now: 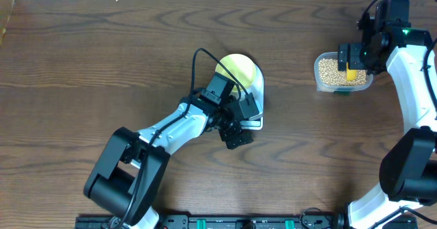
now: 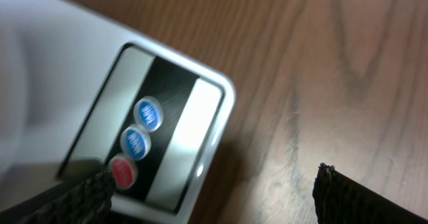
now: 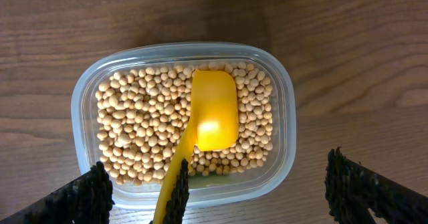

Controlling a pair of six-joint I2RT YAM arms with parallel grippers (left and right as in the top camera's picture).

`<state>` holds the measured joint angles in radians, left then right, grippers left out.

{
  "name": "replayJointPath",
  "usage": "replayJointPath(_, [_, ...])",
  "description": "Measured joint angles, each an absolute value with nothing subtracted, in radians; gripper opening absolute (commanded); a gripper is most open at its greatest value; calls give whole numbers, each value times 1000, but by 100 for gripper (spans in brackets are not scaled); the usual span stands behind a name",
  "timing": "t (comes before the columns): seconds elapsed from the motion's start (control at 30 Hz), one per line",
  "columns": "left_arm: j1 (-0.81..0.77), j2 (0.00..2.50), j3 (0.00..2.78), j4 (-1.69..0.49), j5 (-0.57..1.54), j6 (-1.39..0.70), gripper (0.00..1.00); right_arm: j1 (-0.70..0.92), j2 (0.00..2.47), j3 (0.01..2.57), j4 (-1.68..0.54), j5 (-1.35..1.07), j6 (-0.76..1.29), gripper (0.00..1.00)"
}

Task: Scoop item into bowl and weigh 50g on scale
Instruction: 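Retract the left gripper left, in front of the scale display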

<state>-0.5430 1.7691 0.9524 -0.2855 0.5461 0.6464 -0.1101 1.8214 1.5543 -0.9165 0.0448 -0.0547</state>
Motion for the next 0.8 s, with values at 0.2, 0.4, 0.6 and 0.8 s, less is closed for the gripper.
replayJointPath(0.2, [-510, 1635, 917, -316, 464, 624, 98, -110, 1821, 1554, -916, 45, -55, 99])
replayJointPath(0.4, [-442, 1390, 918, -421, 445, 610, 98, -110, 1821, 1554, -916, 45, -55, 99])
replayJointPath(0.6, [-351, 1338, 918, -554, 415, 598, 98, -110, 1821, 1554, -916, 45, -55, 99])
replayJointPath(0.8, [-341, 1362, 918, -591, 389, 598, 98, -110, 1821, 1554, -916, 45, -55, 99])
